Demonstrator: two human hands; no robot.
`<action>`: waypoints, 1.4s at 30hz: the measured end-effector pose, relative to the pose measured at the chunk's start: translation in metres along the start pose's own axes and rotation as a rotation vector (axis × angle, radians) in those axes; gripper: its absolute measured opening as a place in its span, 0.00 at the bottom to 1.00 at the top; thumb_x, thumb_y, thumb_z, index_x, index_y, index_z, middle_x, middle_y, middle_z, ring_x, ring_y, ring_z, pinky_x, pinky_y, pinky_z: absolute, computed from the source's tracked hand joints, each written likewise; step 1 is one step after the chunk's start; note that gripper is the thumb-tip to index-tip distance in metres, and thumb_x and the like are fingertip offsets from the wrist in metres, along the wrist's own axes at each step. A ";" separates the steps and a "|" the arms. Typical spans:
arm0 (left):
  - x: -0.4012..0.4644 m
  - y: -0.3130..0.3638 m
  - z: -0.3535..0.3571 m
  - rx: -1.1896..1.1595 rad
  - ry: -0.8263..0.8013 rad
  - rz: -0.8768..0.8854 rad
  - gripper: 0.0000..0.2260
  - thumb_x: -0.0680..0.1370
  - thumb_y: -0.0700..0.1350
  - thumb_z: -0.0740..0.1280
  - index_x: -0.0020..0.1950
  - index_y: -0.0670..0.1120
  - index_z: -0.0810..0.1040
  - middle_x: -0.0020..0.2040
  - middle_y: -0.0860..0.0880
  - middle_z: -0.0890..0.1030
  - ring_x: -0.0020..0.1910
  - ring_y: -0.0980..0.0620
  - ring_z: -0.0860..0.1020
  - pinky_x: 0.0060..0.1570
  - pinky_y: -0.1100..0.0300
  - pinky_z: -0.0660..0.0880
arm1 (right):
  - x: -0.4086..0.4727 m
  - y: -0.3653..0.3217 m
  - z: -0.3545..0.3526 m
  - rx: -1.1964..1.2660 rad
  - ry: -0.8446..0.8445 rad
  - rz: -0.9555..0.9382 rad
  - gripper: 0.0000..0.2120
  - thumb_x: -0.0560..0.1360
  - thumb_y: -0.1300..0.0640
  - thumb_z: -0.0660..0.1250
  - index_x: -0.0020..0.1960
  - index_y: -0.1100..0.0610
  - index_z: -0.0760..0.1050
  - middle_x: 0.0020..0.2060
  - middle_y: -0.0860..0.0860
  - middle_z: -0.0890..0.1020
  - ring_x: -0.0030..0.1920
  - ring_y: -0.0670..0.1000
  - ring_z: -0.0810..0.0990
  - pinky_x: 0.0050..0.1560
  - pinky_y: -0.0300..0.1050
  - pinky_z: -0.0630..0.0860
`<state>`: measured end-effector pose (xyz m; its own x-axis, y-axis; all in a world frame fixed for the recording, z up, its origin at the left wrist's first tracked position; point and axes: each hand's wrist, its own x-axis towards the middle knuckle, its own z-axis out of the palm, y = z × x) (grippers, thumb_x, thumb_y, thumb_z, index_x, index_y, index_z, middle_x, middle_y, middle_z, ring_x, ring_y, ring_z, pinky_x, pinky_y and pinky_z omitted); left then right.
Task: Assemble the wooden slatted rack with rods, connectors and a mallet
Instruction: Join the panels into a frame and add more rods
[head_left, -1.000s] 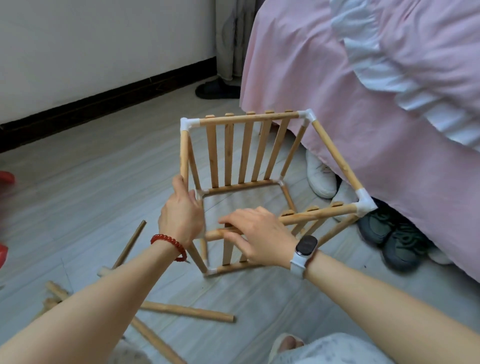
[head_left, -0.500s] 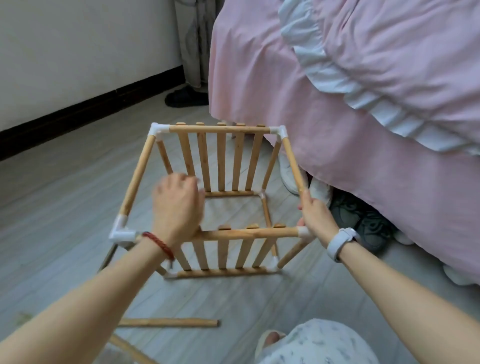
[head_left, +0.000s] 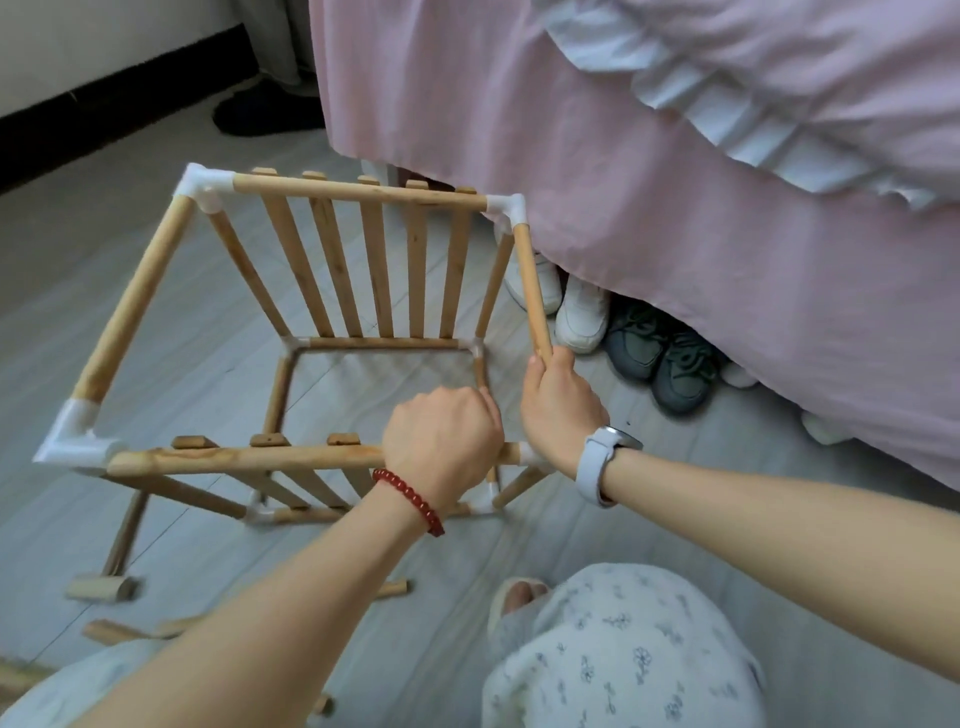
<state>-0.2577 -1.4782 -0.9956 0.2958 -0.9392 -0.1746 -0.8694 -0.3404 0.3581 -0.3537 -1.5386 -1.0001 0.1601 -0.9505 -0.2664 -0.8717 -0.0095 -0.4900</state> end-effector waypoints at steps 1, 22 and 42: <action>0.000 -0.001 0.000 -0.005 0.015 -0.005 0.21 0.82 0.48 0.49 0.30 0.46 0.66 0.28 0.50 0.69 0.32 0.45 0.71 0.35 0.57 0.64 | 0.000 0.000 0.001 0.007 0.014 0.000 0.16 0.83 0.50 0.45 0.57 0.60 0.64 0.40 0.53 0.74 0.42 0.59 0.74 0.41 0.48 0.67; -0.024 -0.043 -0.019 -0.300 0.262 0.112 0.09 0.80 0.45 0.58 0.54 0.44 0.76 0.52 0.48 0.74 0.55 0.50 0.72 0.56 0.53 0.71 | -0.014 0.002 0.007 -0.502 0.275 -0.246 0.14 0.79 0.61 0.52 0.63 0.60 0.67 0.60 0.57 0.69 0.60 0.59 0.68 0.58 0.53 0.64; -0.102 -0.214 -0.069 -0.129 -0.002 -0.160 0.14 0.74 0.46 0.71 0.60 0.48 0.78 0.50 0.47 0.75 0.50 0.46 0.75 0.50 0.56 0.72 | -0.097 -0.130 0.098 -0.667 -0.189 -0.999 0.19 0.81 0.43 0.50 0.61 0.55 0.66 0.55 0.54 0.68 0.39 0.57 0.74 0.37 0.48 0.65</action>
<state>-0.0747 -1.3132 -0.9907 0.4251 -0.8728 -0.2399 -0.7536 -0.4881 0.4403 -0.2103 -1.4150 -0.9924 0.9136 -0.3737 -0.1599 -0.3843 -0.9223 -0.0403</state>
